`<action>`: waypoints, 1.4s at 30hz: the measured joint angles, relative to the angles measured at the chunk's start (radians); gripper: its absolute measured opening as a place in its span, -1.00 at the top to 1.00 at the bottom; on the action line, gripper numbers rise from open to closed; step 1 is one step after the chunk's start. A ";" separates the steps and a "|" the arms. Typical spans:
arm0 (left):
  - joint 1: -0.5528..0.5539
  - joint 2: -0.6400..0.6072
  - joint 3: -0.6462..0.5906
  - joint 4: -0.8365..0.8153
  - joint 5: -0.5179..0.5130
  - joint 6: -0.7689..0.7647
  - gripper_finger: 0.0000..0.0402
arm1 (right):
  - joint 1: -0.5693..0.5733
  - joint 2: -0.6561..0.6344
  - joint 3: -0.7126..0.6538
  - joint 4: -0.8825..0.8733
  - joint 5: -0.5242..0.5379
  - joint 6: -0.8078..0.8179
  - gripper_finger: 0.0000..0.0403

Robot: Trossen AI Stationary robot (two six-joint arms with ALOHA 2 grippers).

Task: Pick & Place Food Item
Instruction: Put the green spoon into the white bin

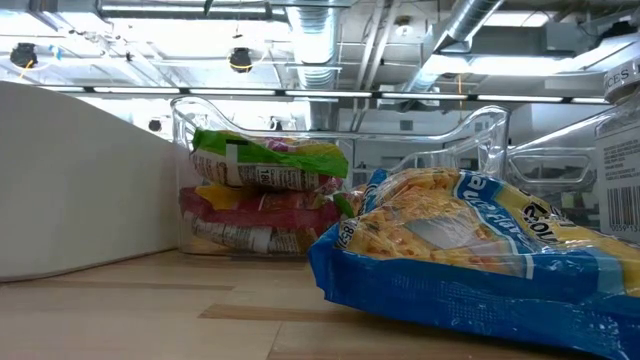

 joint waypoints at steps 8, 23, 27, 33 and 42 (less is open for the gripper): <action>-0.017 -0.024 -0.001 -0.129 -0.003 -0.112 0.98 | 0.000 -0.011 0.001 0.029 0.032 -0.029 0.72; -0.184 -0.012 0.001 -0.345 0.007 -0.636 0.98 | 0.011 -0.020 -0.001 0.034 0.033 -0.127 0.34; -0.250 0.015 0.000 -0.448 -0.048 -0.888 0.98 | 0.024 -0.048 0.002 0.016 0.031 -0.165 0.28; -0.346 0.076 0.000 -0.550 -0.110 -1.245 0.98 | 0.046 -0.102 0.000 -0.062 0.028 -0.221 0.24; -0.396 0.237 0.000 -0.600 -0.044 -1.490 0.98 | 0.102 -0.177 0.000 -0.195 0.028 -0.274 0.23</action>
